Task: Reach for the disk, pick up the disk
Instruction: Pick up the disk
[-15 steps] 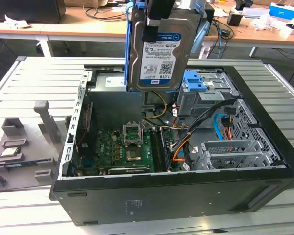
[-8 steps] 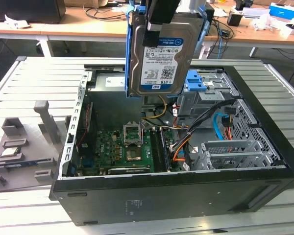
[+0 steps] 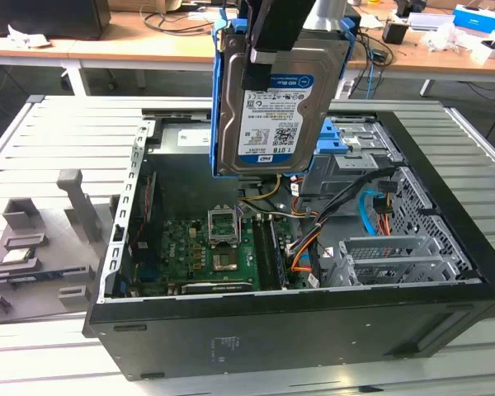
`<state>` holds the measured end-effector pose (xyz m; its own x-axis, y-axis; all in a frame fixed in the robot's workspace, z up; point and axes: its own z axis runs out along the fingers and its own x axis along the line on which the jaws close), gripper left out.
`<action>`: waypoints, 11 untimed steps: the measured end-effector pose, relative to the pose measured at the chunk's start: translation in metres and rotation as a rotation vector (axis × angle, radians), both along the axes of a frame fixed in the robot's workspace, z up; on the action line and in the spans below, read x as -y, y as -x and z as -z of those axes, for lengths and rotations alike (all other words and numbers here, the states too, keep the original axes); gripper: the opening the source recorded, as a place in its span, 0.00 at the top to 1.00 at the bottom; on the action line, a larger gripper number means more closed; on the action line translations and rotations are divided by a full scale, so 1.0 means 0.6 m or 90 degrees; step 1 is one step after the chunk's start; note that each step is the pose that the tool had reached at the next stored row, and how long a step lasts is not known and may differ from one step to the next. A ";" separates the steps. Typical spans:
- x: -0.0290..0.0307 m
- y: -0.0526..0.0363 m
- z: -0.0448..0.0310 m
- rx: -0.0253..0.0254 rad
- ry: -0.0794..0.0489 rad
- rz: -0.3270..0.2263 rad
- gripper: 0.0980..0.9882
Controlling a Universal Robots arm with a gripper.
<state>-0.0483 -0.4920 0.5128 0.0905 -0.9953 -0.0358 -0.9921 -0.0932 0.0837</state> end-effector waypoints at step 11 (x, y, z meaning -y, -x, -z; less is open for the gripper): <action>0.0303 0.000 0.000 0.0000 0.000 0.000 0.70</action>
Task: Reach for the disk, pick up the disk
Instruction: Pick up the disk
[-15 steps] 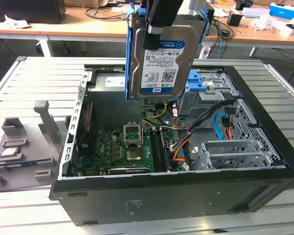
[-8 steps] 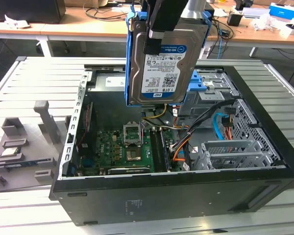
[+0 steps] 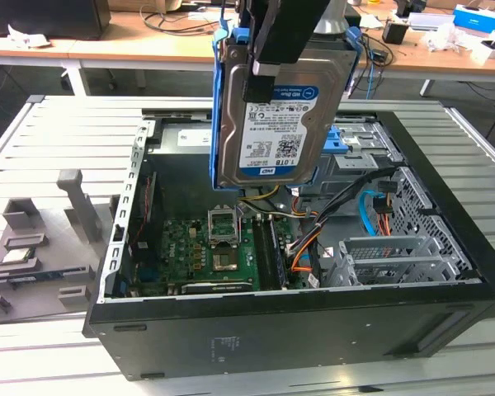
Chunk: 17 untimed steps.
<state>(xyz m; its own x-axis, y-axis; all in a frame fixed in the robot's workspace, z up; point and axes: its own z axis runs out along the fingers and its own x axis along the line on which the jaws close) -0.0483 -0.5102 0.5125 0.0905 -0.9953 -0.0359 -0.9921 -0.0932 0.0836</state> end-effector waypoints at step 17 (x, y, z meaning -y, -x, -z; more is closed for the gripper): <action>0.0598 0.000 0.000 0.0000 0.000 0.000 0.70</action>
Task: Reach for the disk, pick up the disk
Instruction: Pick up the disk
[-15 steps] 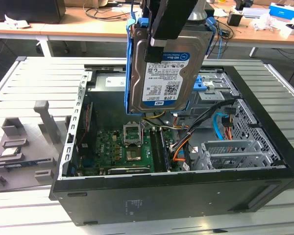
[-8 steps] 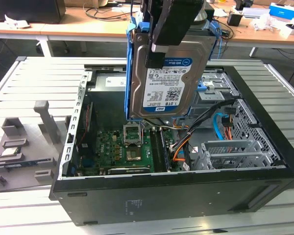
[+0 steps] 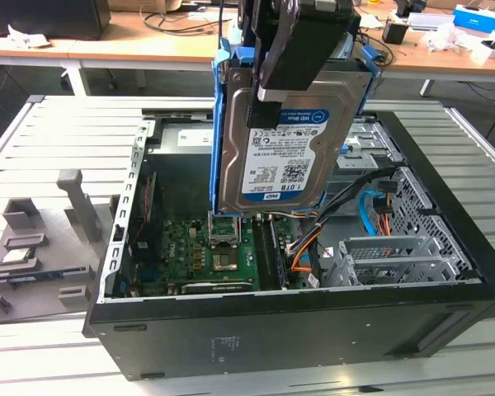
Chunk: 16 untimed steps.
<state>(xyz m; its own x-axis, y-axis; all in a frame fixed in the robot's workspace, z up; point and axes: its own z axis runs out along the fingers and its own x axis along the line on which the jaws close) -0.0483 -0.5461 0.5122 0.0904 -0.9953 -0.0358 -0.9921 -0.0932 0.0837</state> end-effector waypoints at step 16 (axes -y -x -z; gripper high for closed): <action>0.0471 0.000 0.000 0.0000 0.000 0.000 0.70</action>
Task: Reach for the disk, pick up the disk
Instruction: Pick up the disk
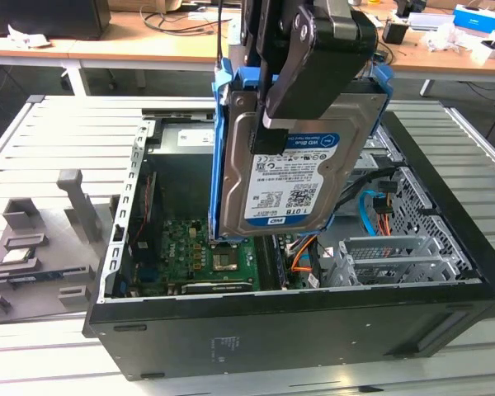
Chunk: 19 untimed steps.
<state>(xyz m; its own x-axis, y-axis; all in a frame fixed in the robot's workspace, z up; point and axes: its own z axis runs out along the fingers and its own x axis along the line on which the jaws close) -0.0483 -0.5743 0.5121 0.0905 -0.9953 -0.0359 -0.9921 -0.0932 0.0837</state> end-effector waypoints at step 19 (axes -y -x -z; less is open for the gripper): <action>0.0420 -0.004 0.007 -0.0001 -0.012 0.011 0.70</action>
